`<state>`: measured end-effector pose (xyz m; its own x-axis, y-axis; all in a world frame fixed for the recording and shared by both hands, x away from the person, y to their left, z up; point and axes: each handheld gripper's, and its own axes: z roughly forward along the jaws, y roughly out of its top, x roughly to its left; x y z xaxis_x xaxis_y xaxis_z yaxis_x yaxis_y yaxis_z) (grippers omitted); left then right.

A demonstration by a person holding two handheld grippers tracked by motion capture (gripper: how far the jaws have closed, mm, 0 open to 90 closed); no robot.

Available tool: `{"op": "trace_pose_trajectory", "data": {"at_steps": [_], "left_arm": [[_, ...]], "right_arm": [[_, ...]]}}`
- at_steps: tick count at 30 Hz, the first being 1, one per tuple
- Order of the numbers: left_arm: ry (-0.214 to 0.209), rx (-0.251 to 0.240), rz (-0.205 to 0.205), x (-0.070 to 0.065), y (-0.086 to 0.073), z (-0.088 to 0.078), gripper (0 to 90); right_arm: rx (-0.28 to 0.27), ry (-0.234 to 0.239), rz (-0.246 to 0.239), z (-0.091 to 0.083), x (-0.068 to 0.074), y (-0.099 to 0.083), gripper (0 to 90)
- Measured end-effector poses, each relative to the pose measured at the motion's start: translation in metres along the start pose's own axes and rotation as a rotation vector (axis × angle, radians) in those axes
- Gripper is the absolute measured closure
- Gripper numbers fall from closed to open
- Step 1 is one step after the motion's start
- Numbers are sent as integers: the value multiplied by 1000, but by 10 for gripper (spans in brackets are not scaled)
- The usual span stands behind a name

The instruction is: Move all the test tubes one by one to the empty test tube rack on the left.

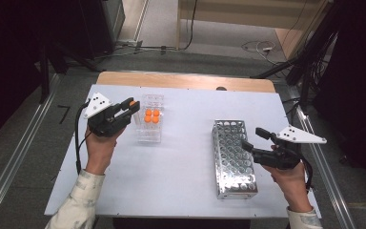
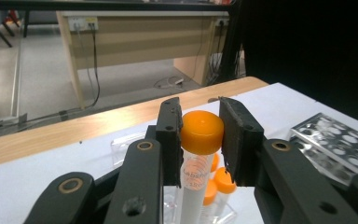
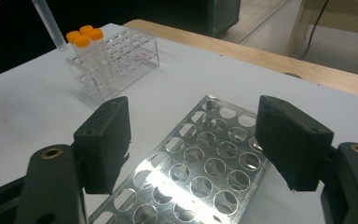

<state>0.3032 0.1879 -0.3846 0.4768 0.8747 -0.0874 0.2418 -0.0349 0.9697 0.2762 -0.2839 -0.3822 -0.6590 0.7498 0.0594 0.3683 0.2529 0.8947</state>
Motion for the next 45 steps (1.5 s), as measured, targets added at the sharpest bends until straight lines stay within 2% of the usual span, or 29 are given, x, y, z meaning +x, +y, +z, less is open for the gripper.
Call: {"op": "trace_pose_trajectory", "data": {"at_steps": [8,17,22,26,33,39,43,45], "left_arm": [[15,16,-6,4,-12,14,699],[17,64,-21,6,-36,22,698],[22,83,-7,4,-40,24,692],[23,83,-14,4,-41,24,646],[36,93,-37,5,-46,18,577],[55,99,-50,5,-52,4,540],[66,121,-68,5,-59,-8,423],[58,133,-83,6,-63,-13,374]], "right_arm": [[-1,-7,6,-2,-3,-2,259],[0,-13,15,-3,-6,-3,259],[6,-16,16,-2,-8,-5,259],[7,-19,18,-2,-8,-6,259],[10,-36,22,-2,-12,-12,259],[30,-68,39,0,-21,-25,259],[44,-85,50,-1,-27,-34,258],[49,-93,56,-2,-29,-38,258]]}}
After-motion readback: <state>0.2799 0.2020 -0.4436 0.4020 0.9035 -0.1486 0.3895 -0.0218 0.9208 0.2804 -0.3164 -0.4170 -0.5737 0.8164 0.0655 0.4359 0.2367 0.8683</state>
